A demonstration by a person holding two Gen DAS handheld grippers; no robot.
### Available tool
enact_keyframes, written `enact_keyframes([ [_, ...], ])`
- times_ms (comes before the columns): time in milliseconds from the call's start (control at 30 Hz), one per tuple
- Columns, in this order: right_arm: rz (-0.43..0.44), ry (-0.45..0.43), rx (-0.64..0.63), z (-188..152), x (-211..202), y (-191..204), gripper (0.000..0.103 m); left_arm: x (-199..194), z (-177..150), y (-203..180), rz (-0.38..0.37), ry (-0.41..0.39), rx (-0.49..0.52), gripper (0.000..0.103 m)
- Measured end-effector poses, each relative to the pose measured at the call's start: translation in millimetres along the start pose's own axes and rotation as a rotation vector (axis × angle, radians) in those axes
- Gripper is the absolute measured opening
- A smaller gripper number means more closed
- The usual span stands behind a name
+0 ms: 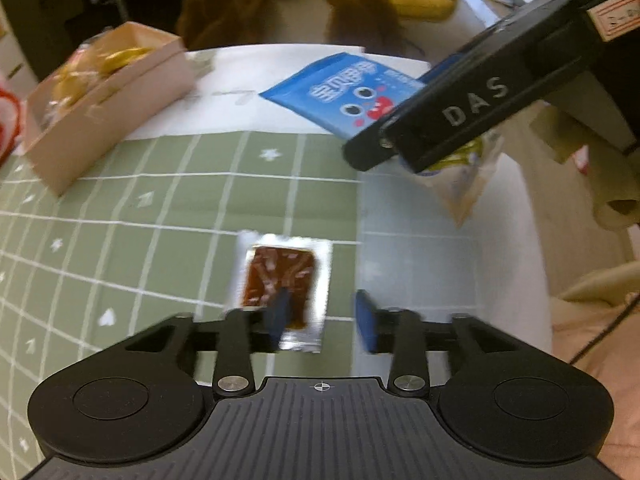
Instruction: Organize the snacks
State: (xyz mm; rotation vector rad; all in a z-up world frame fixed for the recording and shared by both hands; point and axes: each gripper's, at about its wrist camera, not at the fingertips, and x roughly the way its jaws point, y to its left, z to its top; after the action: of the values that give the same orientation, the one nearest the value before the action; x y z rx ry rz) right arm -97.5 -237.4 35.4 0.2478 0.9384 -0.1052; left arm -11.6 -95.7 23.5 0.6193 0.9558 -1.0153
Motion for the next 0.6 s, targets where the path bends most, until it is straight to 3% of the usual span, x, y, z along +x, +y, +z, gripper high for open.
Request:
enact_keyframes([
  [100,-0.006,0.008,0.024,-4,2,-4,0.085,-1,1,0,-0.012,-0.006,0.015,0.05],
  [200,-0.009,0.007,0.04,-7,0,-8,0.085,-6,3,12,0.044,-0.029,-0.036,0.05],
  [333,-0.006,0.012,0.05,-10,2,-10,0.085,4,10,21,0.085,0.016,-0.053,0.05],
  [600,0.004,0.024,0.059,-15,6,-10,0.085,13,20,27,0.049,0.032,-0.107,0.045],
])
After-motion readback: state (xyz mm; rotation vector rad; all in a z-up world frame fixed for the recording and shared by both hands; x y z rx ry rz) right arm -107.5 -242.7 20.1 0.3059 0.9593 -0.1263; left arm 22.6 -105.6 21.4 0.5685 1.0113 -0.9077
